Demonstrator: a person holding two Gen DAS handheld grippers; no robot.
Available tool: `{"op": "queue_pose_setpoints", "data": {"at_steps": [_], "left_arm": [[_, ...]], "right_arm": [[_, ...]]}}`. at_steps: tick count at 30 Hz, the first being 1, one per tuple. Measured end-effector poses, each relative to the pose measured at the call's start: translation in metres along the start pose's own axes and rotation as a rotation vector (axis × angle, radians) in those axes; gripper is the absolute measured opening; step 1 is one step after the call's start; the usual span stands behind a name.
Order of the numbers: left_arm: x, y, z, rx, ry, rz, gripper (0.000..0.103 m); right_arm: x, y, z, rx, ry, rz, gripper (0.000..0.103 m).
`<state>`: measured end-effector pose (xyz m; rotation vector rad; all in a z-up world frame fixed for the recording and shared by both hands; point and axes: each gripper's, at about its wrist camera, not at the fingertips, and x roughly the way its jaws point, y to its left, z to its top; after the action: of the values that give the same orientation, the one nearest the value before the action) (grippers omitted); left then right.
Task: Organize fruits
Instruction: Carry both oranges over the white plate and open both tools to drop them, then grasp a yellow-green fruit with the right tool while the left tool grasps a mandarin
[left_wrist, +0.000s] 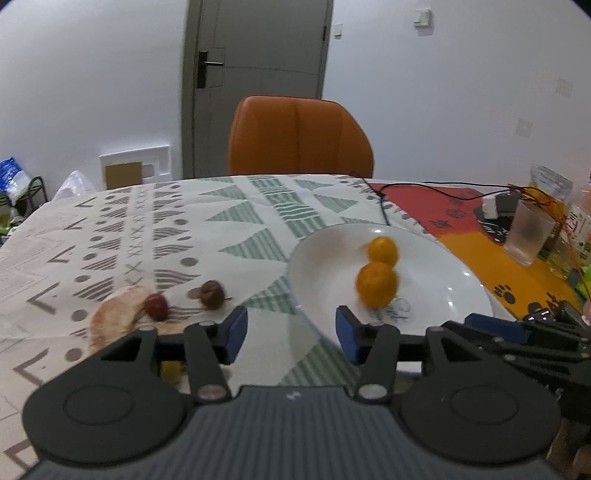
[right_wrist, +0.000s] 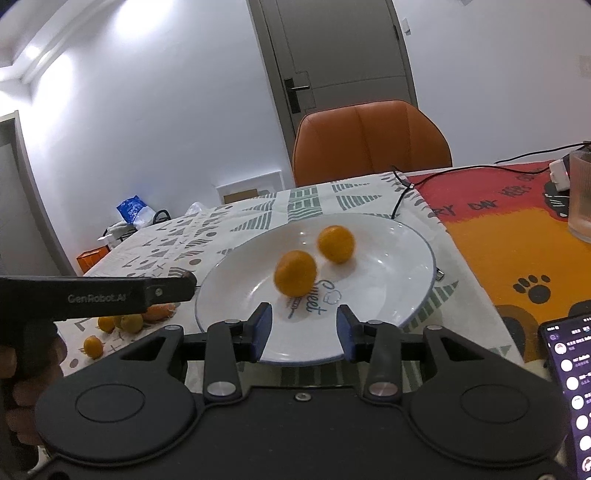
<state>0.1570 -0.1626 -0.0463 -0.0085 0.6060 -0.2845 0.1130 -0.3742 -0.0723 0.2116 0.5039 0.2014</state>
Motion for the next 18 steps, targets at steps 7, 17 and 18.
{"op": "queue_pose_setpoints", "data": {"at_steps": [7, 17, 18], "left_arm": [[-0.012, 0.018, -0.002, -0.026, -0.005, 0.036, 0.074], [-0.034, 0.038, -0.009, -0.013, -0.054, 0.103, 0.093], [-0.036, 0.041, -0.010, -0.021, -0.058, 0.103, 0.094]], "right_arm": [[0.004, 0.011, 0.001, -0.010, -0.003, 0.010, 0.055], [0.004, 0.032, 0.003, -0.056, -0.037, 0.010, 0.097], [0.004, 0.035, 0.004, -0.064, -0.044, 0.007, 0.099]]}}
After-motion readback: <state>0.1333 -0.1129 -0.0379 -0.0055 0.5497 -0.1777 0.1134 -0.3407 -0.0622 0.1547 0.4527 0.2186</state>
